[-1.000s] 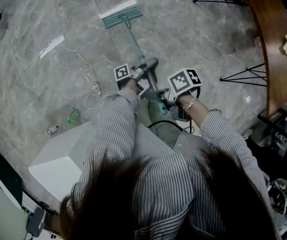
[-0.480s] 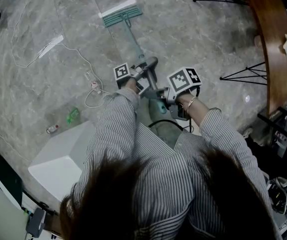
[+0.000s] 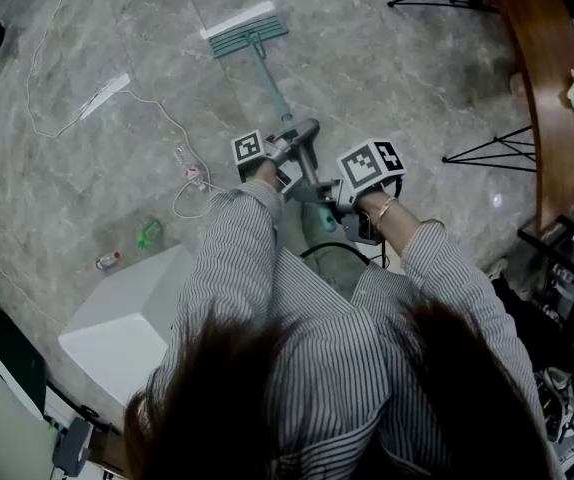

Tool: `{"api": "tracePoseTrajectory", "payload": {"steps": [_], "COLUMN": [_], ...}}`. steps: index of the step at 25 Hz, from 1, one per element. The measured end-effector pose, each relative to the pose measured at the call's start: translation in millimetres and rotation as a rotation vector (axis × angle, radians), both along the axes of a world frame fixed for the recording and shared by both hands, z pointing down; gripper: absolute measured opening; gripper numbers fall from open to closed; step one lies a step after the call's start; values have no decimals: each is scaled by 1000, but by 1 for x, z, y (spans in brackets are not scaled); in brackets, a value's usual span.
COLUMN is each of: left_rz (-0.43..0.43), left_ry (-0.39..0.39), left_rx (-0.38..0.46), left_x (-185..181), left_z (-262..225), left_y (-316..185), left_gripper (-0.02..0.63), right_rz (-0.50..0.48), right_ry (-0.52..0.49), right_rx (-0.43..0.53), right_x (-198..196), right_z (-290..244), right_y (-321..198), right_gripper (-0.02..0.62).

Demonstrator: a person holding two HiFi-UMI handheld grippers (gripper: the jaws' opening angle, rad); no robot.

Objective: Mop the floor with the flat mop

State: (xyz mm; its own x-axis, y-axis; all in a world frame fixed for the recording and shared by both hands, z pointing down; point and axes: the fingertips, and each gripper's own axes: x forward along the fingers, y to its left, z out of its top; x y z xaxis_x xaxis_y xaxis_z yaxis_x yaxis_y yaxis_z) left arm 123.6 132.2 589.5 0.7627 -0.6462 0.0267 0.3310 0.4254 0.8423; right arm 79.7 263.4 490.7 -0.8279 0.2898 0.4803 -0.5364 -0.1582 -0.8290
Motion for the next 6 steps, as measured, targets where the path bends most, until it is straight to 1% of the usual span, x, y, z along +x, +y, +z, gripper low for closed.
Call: {"api": "tracePoseTrajectory", "payload": {"steps": [6], "left_rz": [1], "left_ry": [1], "left_rx": [0], "left_x": [-3], "left_z": [2], "left_y": [8], "left_gripper": [67], "right_rz": [-4], "right_ry": [-3], "right_rx": [4], "right_x": [-3], "right_z": [3], "right_y": [8], "right_gripper": [179]}}
